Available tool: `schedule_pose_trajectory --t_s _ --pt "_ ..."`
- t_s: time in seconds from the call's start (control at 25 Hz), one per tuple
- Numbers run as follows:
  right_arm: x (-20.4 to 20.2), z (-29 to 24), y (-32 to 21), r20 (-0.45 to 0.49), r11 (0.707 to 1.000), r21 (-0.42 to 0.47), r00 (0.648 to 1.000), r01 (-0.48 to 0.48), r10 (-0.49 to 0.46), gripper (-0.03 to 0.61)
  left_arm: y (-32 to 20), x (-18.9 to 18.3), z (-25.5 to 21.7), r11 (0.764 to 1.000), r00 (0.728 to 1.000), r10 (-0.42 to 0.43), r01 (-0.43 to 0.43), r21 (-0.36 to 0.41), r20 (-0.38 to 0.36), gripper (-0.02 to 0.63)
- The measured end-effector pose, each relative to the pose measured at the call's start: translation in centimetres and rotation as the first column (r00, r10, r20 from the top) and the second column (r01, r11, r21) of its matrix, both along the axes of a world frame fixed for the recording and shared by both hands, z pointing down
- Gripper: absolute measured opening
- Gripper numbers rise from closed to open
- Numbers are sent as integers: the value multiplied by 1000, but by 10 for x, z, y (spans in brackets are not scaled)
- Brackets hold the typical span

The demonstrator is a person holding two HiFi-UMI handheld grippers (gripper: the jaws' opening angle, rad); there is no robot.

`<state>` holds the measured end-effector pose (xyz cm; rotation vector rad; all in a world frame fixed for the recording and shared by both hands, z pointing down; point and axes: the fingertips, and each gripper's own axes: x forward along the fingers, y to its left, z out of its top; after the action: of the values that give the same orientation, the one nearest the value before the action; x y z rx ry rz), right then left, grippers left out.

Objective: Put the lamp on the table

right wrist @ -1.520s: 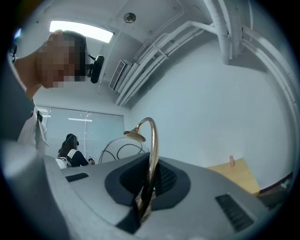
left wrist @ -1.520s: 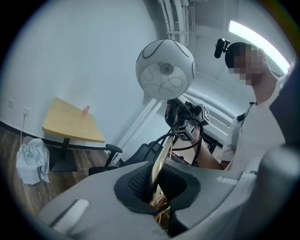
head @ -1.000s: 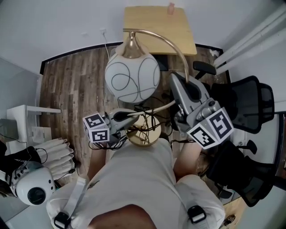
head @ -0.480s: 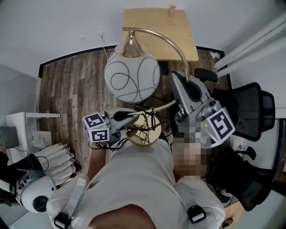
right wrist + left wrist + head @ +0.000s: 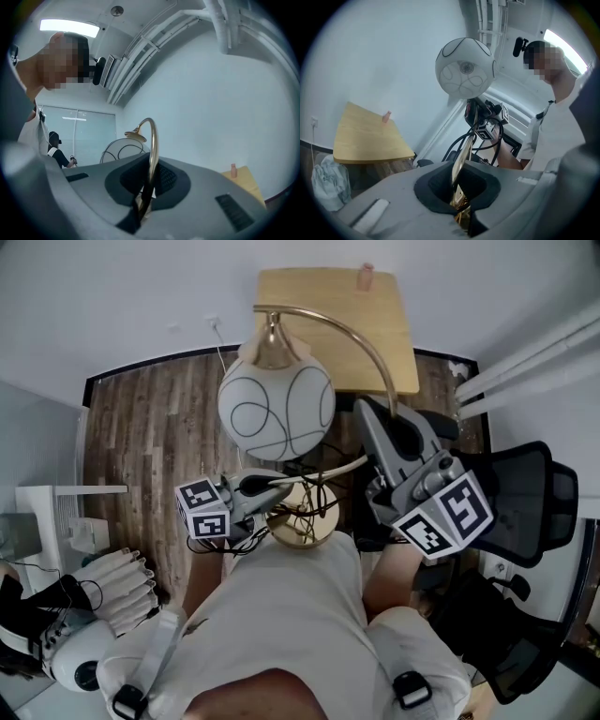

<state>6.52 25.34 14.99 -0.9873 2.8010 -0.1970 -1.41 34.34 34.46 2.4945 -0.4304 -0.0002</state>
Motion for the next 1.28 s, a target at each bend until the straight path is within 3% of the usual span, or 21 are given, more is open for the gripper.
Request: schedule_pose_trajectory --t_s 0.72,1.28 --pt "14 -4 -103 2 999 -13 999 44 -44 2 -103 19 -3 999 999 -34 34 -7 -5 11" --pt "-10 1 -179 -20 999 -25 1000 23 -23 2 -180 -7 1 1000 1000 -20 20 -10 0 11"
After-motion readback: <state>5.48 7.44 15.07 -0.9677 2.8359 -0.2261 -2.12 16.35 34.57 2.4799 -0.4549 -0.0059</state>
